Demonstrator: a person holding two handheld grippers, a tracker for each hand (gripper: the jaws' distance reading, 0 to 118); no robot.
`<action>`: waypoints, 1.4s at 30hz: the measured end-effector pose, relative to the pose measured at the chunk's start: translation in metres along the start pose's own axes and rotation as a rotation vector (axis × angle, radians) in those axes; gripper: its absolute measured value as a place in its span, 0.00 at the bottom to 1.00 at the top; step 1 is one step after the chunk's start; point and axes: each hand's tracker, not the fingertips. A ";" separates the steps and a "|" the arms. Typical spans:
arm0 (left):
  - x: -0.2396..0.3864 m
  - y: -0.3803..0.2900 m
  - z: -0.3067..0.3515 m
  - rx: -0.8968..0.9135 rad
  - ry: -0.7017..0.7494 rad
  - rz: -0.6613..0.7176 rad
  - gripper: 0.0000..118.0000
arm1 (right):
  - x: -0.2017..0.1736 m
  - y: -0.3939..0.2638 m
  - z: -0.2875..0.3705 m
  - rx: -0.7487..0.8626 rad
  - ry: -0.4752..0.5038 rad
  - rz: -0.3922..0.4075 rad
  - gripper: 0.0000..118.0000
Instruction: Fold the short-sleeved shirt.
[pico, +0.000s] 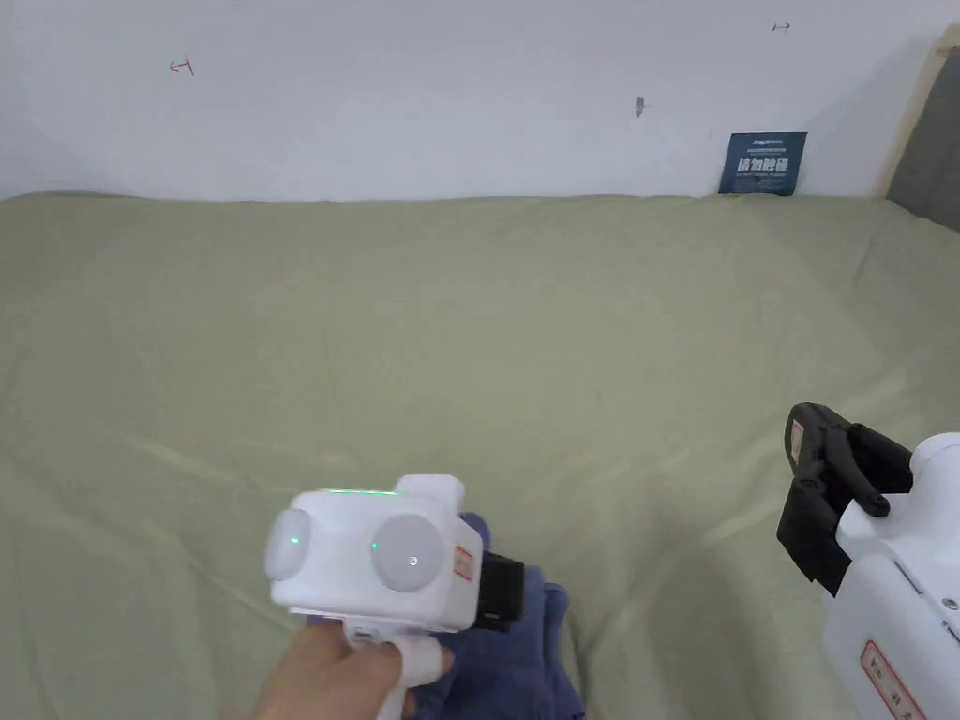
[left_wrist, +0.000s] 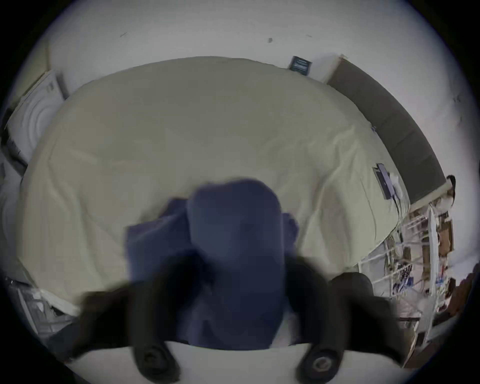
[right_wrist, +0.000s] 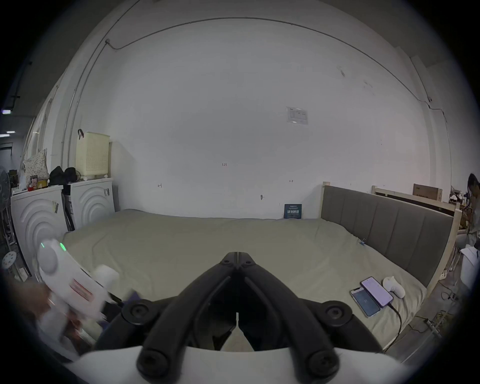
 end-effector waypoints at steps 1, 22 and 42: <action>0.005 0.001 -0.009 -0.047 -0.042 0.012 0.93 | 0.002 -0.001 0.000 -0.007 -0.004 0.000 0.00; -0.054 -0.042 -0.092 -0.159 -0.643 0.355 0.00 | -0.007 -0.017 -0.017 -0.107 0.023 -0.017 0.00; -0.197 -0.042 0.026 0.068 -0.432 0.315 0.00 | -0.044 -0.195 -0.172 -0.890 0.902 -0.739 0.01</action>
